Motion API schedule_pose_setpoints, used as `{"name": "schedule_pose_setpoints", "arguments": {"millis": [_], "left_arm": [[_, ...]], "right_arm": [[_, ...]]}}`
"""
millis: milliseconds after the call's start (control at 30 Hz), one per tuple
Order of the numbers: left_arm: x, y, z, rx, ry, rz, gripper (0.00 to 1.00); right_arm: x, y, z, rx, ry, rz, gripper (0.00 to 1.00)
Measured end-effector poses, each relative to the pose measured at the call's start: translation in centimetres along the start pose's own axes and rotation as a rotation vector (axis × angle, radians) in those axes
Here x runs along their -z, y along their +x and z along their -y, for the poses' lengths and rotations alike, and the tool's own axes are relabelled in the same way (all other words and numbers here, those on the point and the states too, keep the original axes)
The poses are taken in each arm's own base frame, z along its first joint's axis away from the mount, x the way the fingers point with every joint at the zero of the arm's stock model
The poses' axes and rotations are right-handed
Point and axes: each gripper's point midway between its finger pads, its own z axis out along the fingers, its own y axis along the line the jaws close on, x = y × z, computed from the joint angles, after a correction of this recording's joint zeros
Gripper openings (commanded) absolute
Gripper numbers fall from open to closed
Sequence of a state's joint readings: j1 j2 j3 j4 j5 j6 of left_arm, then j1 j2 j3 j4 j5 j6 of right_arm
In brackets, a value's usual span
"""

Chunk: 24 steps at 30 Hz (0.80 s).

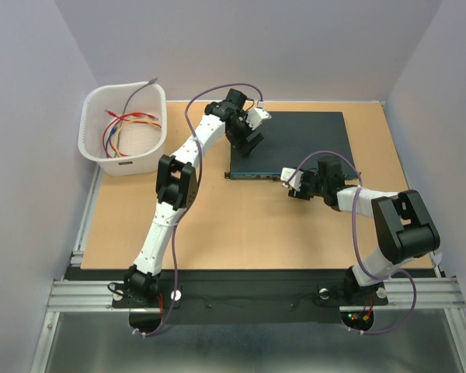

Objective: Pull the plug from the switch port

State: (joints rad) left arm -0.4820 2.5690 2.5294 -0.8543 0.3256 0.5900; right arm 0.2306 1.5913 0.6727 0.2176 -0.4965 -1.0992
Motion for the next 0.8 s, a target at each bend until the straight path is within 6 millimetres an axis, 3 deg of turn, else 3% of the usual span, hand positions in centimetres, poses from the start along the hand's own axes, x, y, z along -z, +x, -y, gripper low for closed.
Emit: {"name": "schedule_pose_setpoints", "arguments": {"millis": [433, 800], "left_arm": [[0.0, 0.0, 0.0, 0.000, 0.001, 0.001, 0.98], [0.0, 0.0, 0.1, 0.000, 0.003, 0.002, 0.98]], "right_arm": [[0.1, -0.2, 0.2, -0.011, 0.009, 0.005, 0.52], [0.6, -1.2, 2.0, 0.011, 0.074, 0.025, 0.50]]}}
